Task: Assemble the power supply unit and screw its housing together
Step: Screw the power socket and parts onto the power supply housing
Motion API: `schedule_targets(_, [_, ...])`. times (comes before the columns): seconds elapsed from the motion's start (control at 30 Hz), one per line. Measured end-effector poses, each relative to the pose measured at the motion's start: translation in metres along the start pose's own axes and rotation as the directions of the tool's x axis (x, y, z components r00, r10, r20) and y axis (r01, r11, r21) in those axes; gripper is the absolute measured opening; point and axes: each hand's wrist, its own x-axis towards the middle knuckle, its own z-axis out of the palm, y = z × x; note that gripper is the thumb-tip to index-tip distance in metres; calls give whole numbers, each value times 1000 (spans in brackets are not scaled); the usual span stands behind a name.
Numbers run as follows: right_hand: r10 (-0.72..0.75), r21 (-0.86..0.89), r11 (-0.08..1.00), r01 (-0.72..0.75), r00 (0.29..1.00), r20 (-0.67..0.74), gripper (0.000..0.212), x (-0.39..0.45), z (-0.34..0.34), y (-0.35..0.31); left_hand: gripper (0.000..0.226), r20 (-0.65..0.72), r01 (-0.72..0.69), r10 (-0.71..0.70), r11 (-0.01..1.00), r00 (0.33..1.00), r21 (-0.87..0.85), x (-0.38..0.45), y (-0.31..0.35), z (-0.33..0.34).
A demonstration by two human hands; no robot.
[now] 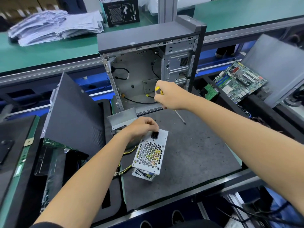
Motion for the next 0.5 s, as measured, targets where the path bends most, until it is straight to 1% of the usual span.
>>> schedule_targets(0.07, [30, -39, 999, -28, 998, 46, 8, 3, 3, 10, 6, -32, -24, 25, 999, 999, 32, 5, -1, -1])
schedule_targets(0.13, [66, -104, 993, -57, 994, 84, 12, 6, 10, 24, 20, -77, -28, 34, 996, 996, 87, 12, -4, -3])
schedule_targets(0.2, [126, -143, 984, -107, 983, 133, 11, 10, 17, 38, 28, -131, -30, 40, 996, 991, 84, 17, -7, -7])
schedule_targets(0.3, [181, -199, 970, -141, 963, 198, 10, 18, 27, 54, 24, -249, -35, 52, 997, 967, 72, 28, -12, -16])
schedule_targets(0.4, [189, -217, 967, -135, 949, 251, 13, 30, 35, 66, 20, -320, -20, 36, 998, 947, 53, 37, -16, -23])
schedule_targets(0.47, [199, -198, 969, -145, 936, 289, 19, 40, 44, 74, 17, -338, 6, 32, 994, 941, 111, 46, -17, -26])
schedule_targets(0.5, [201, -199, 969, -143, 929, 311, 26, 45, 50, 78, 16, -336, 9, 48, 986, 941, 166, 53, -17, -27])
